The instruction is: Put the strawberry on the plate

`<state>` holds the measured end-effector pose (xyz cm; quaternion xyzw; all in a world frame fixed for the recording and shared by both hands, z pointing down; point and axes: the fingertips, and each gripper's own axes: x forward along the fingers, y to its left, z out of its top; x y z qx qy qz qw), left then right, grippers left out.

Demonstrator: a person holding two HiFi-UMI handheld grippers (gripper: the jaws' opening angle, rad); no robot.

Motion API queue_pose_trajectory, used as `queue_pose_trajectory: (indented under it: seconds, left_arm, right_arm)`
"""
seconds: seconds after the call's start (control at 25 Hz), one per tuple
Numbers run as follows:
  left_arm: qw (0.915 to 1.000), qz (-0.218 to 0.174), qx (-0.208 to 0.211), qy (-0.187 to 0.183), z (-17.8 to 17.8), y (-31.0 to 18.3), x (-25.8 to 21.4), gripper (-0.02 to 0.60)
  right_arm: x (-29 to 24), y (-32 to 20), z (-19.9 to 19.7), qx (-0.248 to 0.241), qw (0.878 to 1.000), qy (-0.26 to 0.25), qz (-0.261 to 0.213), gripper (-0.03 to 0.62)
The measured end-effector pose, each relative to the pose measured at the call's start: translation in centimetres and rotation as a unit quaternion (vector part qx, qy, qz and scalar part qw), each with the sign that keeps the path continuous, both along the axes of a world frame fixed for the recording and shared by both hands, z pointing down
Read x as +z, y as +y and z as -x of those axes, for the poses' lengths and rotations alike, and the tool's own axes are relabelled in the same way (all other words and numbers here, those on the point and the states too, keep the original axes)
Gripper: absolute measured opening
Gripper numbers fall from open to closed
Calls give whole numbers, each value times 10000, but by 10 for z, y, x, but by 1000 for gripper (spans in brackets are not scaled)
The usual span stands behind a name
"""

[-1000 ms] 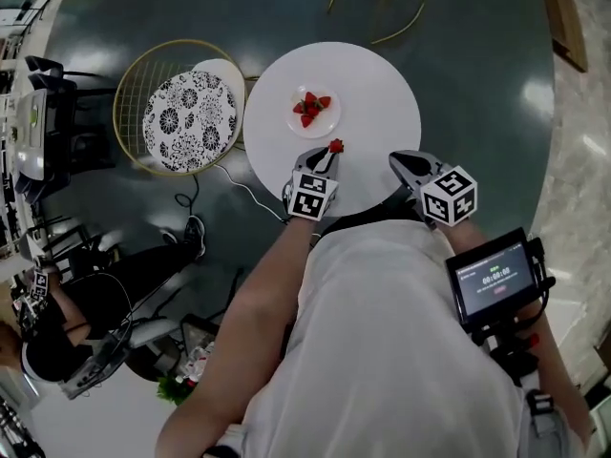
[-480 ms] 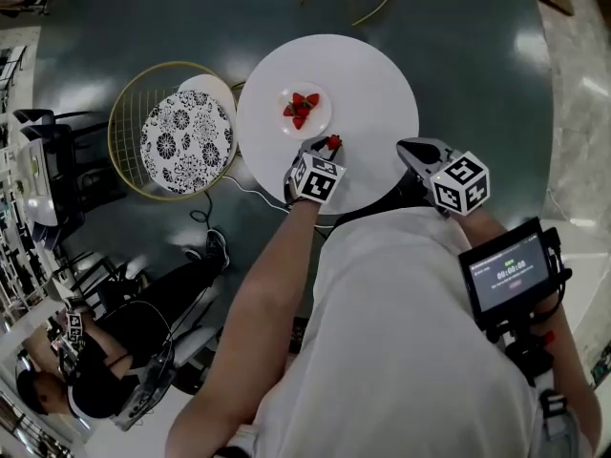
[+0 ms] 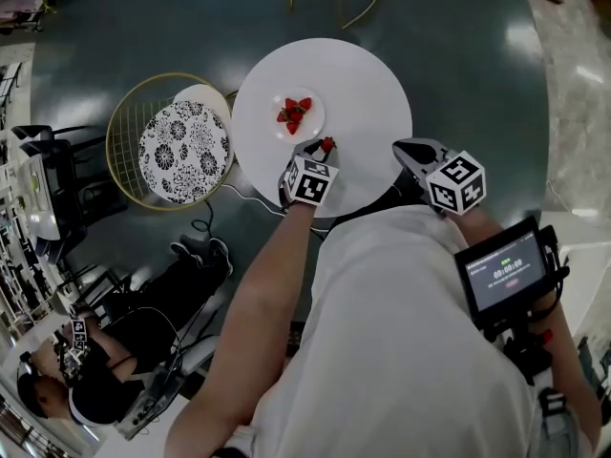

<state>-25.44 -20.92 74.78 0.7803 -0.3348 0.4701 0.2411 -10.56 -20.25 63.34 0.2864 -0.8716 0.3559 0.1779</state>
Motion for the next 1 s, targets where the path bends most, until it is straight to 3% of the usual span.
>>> queue_pose_trajectory:
  seconds: [0.44, 0.72, 1.0]
  left_arm:
    - [9961, -582, -549, 383, 7, -9, -36, 106]
    - [9892, -1040, -1020, 152, 30, -23, -41, 107]
    - [9896, -1090, -892, -301, 36, -35, -28, 107]
  right_arm:
    - [-13, -10, 15, -370, 9991, -13, -194, 6]
    - [-10, -5, 18, -657, 9976, 73, -219, 6]
    - [-8, -3, 15, -748, 9969, 166, -200, 6]
